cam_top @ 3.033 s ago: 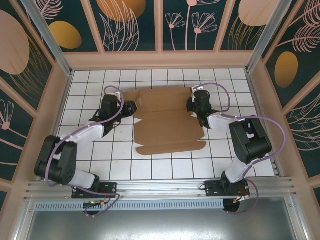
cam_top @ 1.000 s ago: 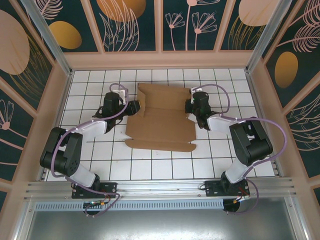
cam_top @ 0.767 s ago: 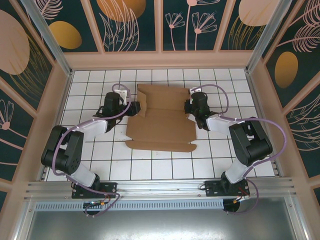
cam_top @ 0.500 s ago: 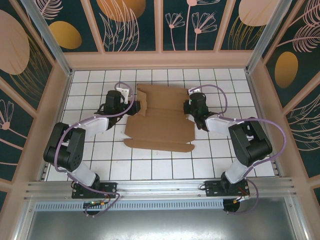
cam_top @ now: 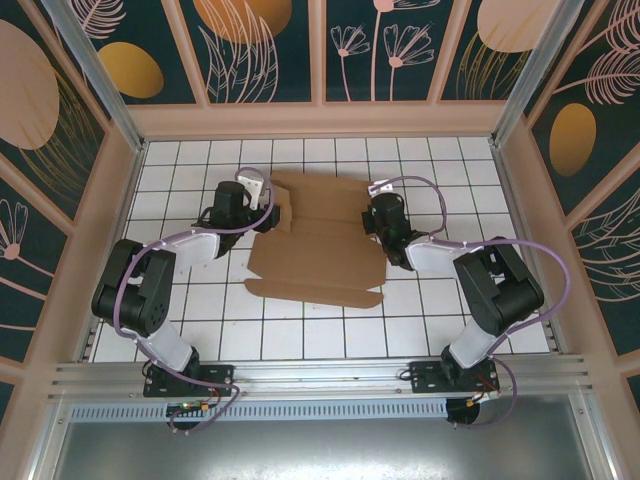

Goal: Fold the paper box

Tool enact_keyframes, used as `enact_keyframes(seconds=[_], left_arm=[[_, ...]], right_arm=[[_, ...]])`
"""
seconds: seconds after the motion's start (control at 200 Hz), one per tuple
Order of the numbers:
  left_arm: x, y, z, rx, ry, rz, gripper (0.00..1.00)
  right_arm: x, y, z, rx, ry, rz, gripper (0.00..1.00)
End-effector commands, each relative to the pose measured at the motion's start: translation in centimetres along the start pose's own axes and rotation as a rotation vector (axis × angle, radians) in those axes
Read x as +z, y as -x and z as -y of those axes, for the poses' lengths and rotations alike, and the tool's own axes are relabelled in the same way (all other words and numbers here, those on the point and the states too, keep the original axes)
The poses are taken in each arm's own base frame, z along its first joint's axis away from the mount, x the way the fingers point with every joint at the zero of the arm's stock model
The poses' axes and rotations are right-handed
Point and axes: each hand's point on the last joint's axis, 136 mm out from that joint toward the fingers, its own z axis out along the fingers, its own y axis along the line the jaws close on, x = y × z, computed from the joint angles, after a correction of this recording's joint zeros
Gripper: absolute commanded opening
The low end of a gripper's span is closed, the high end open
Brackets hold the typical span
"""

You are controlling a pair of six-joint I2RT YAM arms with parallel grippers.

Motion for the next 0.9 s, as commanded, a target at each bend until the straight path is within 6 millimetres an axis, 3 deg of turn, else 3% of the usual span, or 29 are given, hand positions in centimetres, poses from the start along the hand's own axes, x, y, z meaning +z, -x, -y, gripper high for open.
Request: enact_keyframes(seconds=[0.0,0.275,0.45,0.49,0.896], left_arm=[[0.1,2.4,1.6,0.066,-0.062,0.1,0.63],[0.4,3.0,1.3,0.069,-0.046,0.122,0.78],[0.6,3.5,1.5,0.073,-0.06,0.123,0.76],[1.4,2.4,1.4,0.067,-0.065,0.092,0.77],[0.8,2.0,2.4,0.085,-0.123,0.11,0.82]], right_arm=[[-1.0,-0.7,-3.2,-0.093,0.125,-0.008,0.0],[-1.2,-0.9,-3.4,-0.102,0.135,-0.009,0.0],[-1.2,-0.8,-3.6,-0.106,0.144,-0.005,0.0],[-1.2,-0.8,-3.5,-0.107,0.144,-0.006,0.0],[-1.1,-1.0,-3.5,-0.112,0.141,-0.009,0.0]])
